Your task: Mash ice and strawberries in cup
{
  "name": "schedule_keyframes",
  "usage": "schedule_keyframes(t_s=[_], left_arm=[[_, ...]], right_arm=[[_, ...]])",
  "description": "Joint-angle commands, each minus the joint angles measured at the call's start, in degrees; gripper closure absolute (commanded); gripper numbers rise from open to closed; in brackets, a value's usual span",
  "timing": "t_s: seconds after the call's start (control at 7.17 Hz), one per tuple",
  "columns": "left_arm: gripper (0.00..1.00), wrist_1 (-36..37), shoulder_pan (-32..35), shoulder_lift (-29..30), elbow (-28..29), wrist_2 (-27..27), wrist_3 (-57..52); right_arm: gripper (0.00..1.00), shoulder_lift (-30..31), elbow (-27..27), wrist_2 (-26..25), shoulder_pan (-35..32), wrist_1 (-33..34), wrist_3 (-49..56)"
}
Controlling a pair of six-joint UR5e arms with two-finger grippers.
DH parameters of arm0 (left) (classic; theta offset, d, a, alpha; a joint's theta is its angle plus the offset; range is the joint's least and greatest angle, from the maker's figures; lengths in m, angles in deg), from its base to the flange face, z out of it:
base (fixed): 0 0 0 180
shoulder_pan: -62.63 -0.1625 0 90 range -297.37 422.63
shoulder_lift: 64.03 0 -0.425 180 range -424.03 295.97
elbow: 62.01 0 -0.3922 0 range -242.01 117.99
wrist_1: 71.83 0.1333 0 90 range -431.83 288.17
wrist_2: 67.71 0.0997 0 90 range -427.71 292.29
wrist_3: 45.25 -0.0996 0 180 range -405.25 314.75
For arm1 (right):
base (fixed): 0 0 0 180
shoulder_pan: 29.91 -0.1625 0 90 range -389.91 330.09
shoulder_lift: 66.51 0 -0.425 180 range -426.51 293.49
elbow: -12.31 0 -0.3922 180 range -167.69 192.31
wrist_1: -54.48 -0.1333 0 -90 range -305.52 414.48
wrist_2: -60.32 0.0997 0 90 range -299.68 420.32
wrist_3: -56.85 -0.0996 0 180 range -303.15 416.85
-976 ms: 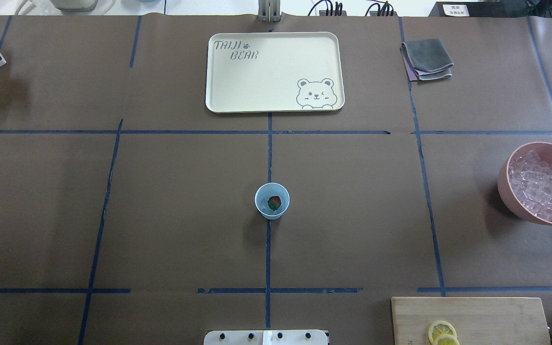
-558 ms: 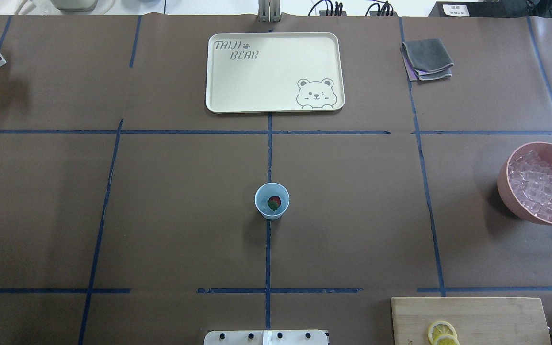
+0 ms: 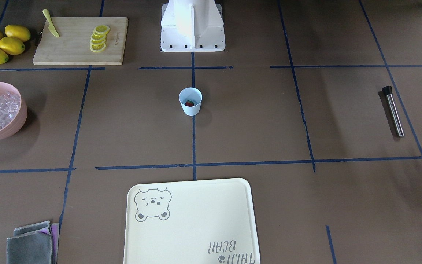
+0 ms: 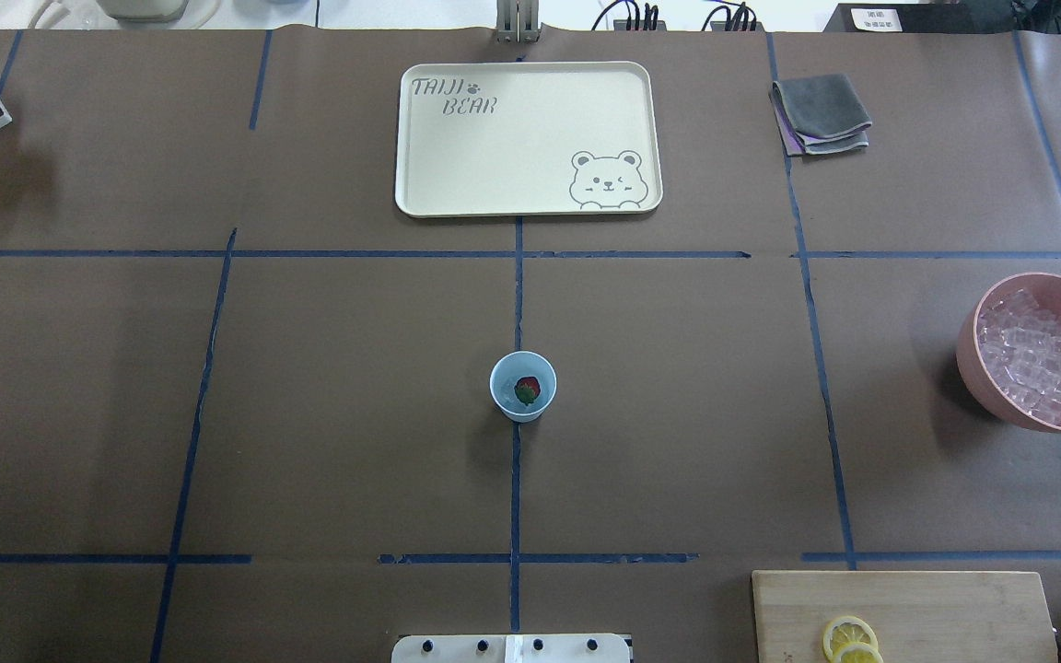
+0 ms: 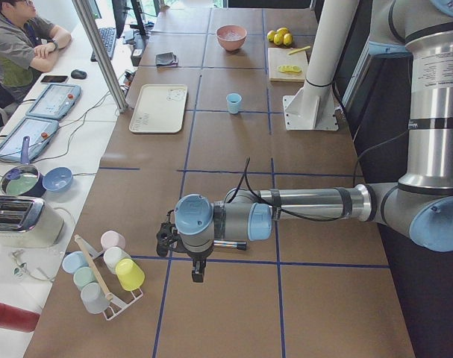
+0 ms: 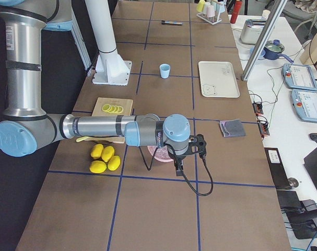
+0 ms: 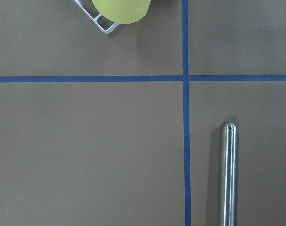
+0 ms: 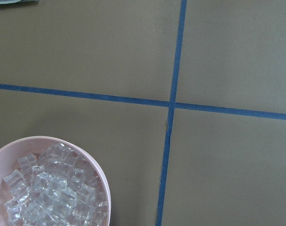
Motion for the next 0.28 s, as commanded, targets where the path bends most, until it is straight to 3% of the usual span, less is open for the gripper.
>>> schedule_keyframes(t_s=[0.0, 0.14], left_arm=[[0.00, 0.0, 0.0, 0.0, 0.0, 0.0, 0.0], [0.00, 0.0, 0.0, 0.0, 0.1, 0.0, 0.0]], right_arm=[[0.01, 0.0, 0.0, 0.0, 0.0, 0.0, 0.0], [0.01, 0.0, 0.0, 0.0, 0.0, 0.0, 0.0]])
